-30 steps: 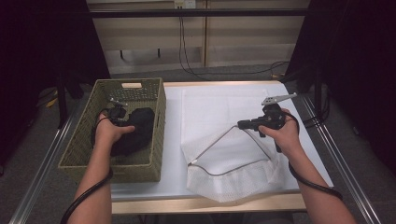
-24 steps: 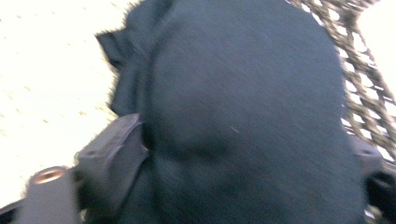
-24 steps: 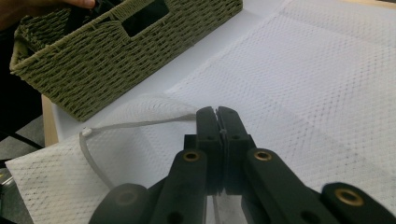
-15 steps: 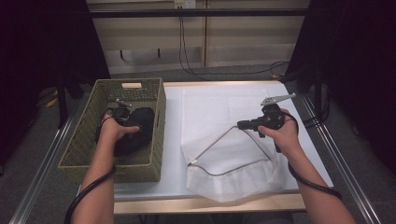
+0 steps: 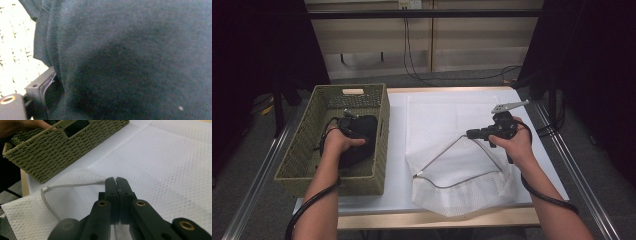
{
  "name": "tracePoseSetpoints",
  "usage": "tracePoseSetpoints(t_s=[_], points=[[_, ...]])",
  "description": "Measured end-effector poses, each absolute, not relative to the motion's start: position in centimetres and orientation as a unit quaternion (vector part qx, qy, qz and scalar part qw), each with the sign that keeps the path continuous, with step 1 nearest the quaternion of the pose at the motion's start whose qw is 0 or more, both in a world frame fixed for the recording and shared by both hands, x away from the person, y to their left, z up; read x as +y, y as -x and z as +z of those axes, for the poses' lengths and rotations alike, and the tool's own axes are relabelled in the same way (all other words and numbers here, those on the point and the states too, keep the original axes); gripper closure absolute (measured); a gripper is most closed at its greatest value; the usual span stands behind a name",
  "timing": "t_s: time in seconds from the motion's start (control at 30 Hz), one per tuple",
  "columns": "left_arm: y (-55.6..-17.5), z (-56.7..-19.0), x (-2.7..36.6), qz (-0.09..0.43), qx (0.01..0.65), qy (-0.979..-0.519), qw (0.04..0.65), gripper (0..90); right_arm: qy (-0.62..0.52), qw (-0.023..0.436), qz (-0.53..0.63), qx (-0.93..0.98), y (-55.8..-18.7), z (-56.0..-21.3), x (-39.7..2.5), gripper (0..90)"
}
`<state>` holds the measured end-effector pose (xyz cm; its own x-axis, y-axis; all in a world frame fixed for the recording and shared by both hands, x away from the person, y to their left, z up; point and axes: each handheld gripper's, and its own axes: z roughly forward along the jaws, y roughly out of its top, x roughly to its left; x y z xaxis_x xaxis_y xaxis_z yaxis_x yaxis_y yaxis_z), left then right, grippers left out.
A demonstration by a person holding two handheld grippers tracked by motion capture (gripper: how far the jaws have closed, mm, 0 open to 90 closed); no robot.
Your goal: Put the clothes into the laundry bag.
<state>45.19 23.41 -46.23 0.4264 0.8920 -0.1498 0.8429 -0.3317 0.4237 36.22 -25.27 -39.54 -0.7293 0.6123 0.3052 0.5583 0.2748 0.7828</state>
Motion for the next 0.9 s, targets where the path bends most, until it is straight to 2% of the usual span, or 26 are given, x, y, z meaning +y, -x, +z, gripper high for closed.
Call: tracePoseSetpoints(t_s=[0.03, 0.17, 0.57, 0.63, 0.73, 0.9], points=[[-45.2, -46.2, 23.0, 0.061, 0.53, -0.821, 0.204, 8.8, -0.366, 0.03, 0.474, 0.8, -36.3, -39.6, -25.2, 89.3], [-45.2, -46.1, 22.6, 0.068, 0.53, -0.825, 0.185, 12.7, -0.367, 0.029, 0.47, 0.802, -36.3, -39.8, -25.2, 89.3], [-45.2, -45.8, 22.5, 0.073, 0.532, -0.824, 0.181, 20.9, -0.371, 0.032, 0.47, 0.8, -36.3, -39.8, -25.3, 89.2], [-45.1, -45.5, 22.5, 0.081, 0.535, -0.822, 0.177, 30.4, -0.371, 0.033, 0.469, 0.801, -36.3, -39.8, -25.3, 89.2], [-45.1, -45.3, 22.6, 0.085, 0.54, -0.819, 0.176, 32.4, -0.371, 0.034, 0.468, 0.801, -36.3, -39.8, -25.4, 89.2], [-45.1, -45.0, 22.8, 0.089, 0.546, -0.816, 0.17, 44.7, -0.37, 0.034, 0.47, 0.801, -36.3, -39.7, -25.4, 89.3]])
